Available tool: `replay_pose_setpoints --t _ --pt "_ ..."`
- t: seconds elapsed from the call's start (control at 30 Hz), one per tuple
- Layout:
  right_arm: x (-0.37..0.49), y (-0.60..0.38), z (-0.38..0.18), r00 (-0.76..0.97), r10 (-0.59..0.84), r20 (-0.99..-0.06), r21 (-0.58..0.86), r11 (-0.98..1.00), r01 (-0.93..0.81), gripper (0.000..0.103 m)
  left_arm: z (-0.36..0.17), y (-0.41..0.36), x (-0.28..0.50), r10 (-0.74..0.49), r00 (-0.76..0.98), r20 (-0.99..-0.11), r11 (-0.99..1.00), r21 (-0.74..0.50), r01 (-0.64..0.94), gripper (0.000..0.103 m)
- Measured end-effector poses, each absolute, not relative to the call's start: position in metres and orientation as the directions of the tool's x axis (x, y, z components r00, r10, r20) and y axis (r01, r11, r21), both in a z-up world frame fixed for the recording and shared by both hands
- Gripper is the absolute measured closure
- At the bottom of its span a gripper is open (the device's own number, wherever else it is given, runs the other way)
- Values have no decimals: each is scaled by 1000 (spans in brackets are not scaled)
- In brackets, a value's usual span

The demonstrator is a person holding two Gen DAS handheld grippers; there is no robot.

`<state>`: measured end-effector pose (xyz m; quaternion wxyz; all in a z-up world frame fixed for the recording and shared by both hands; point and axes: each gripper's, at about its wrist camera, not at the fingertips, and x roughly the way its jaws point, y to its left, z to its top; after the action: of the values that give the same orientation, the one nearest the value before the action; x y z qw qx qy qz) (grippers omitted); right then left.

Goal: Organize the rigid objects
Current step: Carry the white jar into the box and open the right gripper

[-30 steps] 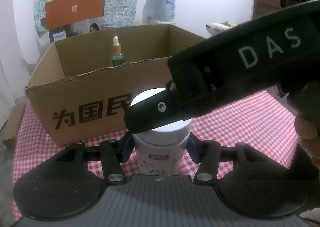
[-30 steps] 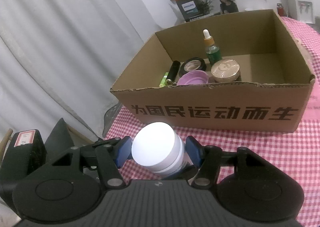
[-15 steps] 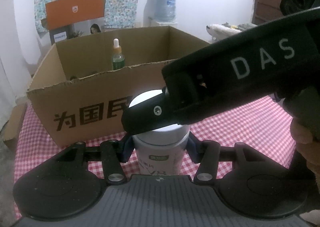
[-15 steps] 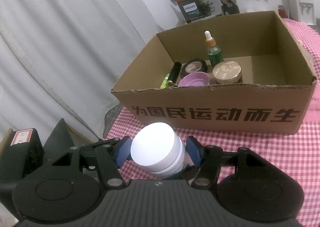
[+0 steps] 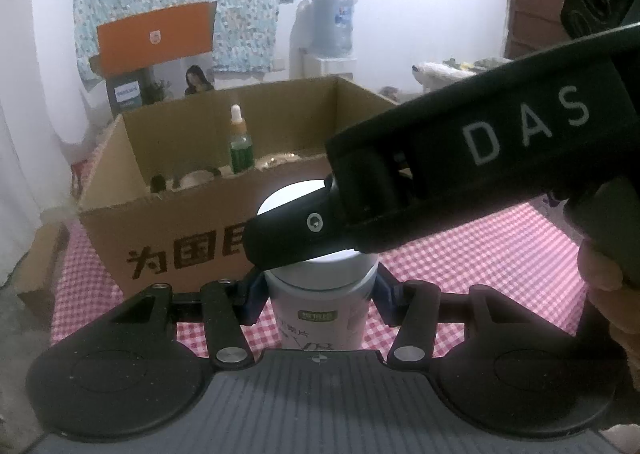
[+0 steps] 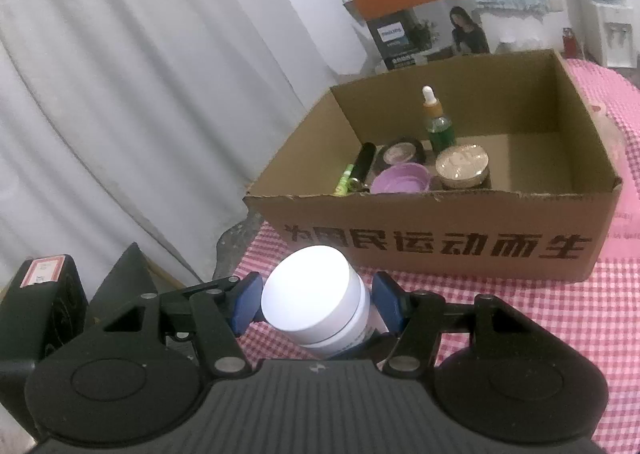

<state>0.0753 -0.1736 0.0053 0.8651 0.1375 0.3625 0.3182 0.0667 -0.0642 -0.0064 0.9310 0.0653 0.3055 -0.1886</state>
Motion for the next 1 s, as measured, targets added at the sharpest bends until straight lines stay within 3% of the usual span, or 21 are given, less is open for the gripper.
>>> replay_pose_setpoints --t 0.6,1.0 --pt "74 -180 93 585 691 -425 422 723 -548 39 81 -62 67 -331 812 -481 919 29 392 50" --pt "157 -200 129 577 684 -447 453 729 -514 39 112 -66 160 -424 739 -523 880 -44 474 50"
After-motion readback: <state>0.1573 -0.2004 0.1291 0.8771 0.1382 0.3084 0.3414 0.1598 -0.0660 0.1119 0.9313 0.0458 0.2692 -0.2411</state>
